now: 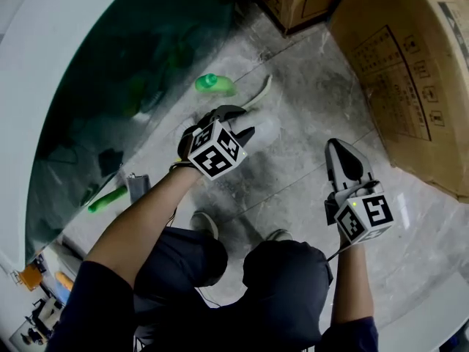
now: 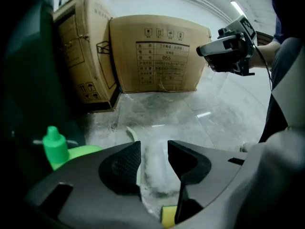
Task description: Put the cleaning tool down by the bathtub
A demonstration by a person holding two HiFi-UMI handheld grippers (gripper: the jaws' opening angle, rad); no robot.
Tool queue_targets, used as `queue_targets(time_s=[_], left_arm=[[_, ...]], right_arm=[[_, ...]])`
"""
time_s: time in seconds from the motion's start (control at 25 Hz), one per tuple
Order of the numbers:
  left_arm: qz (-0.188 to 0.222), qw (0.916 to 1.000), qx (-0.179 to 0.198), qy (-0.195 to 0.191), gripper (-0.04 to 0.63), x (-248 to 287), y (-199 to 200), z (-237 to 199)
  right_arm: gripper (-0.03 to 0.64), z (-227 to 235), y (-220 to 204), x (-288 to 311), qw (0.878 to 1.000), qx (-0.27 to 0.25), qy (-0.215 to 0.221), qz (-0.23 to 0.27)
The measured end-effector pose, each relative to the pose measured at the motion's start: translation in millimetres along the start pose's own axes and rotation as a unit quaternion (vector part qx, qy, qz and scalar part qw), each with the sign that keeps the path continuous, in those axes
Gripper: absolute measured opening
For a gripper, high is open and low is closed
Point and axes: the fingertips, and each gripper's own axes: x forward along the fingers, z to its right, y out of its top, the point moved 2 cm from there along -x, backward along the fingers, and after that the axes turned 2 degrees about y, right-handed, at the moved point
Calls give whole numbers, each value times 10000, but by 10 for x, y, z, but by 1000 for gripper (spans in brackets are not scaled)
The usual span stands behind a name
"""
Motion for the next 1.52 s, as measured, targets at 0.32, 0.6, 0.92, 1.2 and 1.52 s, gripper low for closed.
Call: queue_targets(time_s=[0.32, 0.6, 0.92, 1.2, 1.52], left_arm=[[475, 9986, 68, 200, 192, -1368, 591, -88], [908, 9946, -160, 476, 192, -2779, 1281, -109], [1404, 9868, -257, 769, 192, -4563, 2104, 143], [1926, 9740, -456, 1102, 192, -5842, 2636, 356], [2382, 9603, -822, 1194, 192, -6850, 2976, 835]], right_arm=[[5, -666, 995, -609, 9998, -143, -141, -39], [5, -1316, 2070, -1210, 9995, -285, -108, 47], [5, -2088, 3353, -2129, 9982, -567, -14, 220], [5, -2672, 4175, -2825, 9960, -734, 60, 509], [5, -3254, 4622, -3419, 9947, -673, 198, 746]])
